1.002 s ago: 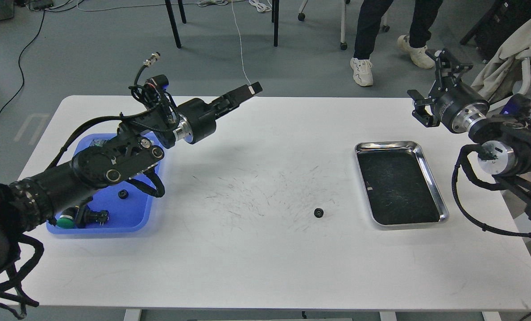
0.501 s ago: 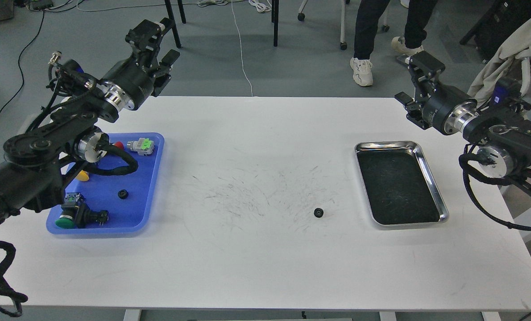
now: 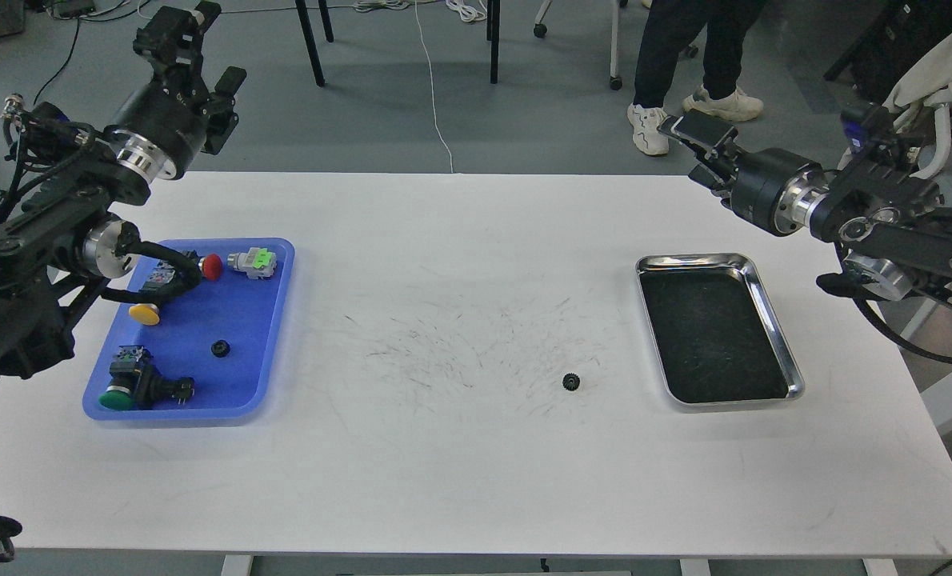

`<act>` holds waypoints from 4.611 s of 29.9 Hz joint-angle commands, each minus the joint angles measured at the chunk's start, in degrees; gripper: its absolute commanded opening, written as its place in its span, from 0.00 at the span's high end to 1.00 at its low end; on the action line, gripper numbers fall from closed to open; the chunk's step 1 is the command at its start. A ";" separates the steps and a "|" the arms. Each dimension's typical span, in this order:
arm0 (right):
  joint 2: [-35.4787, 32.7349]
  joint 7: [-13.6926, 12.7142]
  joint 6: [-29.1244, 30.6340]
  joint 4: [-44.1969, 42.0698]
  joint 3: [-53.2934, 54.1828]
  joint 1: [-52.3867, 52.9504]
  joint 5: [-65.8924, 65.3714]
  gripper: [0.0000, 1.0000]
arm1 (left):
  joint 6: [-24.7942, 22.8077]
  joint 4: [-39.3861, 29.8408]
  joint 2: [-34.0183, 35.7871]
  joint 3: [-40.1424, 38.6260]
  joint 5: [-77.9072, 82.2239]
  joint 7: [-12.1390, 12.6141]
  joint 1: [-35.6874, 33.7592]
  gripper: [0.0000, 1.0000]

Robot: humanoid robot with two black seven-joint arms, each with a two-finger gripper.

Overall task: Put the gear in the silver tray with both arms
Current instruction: 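Reach the right gripper down to the black gear on the table, then close the right gripper on the black gear, then lift the gear and move the right gripper over the silver tray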

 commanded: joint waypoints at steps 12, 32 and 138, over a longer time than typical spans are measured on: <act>10.36 2.22 0.35 4.05 -19.21 11.60 -14.68 0.02 | -3.49 -0.04 3.57 0.94 -0.17 0.00 0.41 0.04; 23.64 10.36 0.62 3.52 -32.84 15.12 -29.72 0.02 | -9.02 2.15 3.58 0.06 -9.13 11.03 0.68 0.04; 30.94 10.36 0.70 -4.30 -42.16 11.87 -39.22 0.85 | -8.41 5.32 0.32 -0.20 -11.42 10.68 1.64 0.04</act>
